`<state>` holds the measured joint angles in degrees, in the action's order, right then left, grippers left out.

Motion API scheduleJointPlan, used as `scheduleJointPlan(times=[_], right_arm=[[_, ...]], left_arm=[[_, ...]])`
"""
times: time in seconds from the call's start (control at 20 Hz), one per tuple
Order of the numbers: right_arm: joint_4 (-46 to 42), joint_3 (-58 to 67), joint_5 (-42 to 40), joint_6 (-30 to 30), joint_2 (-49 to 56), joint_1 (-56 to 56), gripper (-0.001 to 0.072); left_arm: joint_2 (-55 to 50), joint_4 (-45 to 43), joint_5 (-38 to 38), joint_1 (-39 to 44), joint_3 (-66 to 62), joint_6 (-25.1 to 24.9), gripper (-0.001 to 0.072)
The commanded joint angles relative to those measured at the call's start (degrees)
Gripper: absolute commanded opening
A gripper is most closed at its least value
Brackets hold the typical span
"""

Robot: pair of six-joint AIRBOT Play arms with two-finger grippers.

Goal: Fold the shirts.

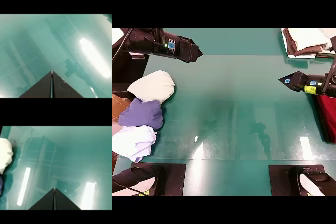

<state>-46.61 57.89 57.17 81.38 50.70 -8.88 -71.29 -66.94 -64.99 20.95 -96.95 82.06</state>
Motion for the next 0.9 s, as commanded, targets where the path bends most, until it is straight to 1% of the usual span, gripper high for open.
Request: scheduleJointPlan(times=[0.0, 0.55, 0.6, 0.7, 0.75, 0.8, 0.85], right_arm=[[0.04, 0.00, 0.00, 0.02, -0.37, 0.39, 0.0016], [0.04, 0.00, 0.66, 0.02, -0.37, 0.39, 0.0017], [0.04, 0.00, 0.92, 0.02, -0.37, 0.39, 0.0017], [0.04, -0.02, 1.18, 0.02, -0.37, 0.39, 0.0017], [0.04, -0.02, 1.38, 0.02, -0.37, 0.39, 0.0017], [0.04, 0.00, 1.36, 0.00, -0.37, 0.39, 0.0017], [0.04, 0.00, 1.38, 0.02, -0.37, 0.39, 0.0017]], left_arm=[[0.00, 0.02, 0.00, 0.00, -0.02, 0.00, 0.0023], [0.00, 0.04, 0.00, 0.00, -0.02, 0.02, 0.0023], [-0.02, 0.79, 0.92, 0.00, -0.02, 0.50, 0.0023], [-0.02, -0.11, 6.64, 0.00, 0.00, -1.73, 0.0024], [-0.02, -3.50, 8.37, -0.17, -0.02, -3.02, 0.0123], [-0.07, -9.44, 9.07, -0.17, 0.00, -1.77, 0.0459], [-0.46, -18.03, 8.61, -0.17, 0.00, 2.78, 0.0635]])
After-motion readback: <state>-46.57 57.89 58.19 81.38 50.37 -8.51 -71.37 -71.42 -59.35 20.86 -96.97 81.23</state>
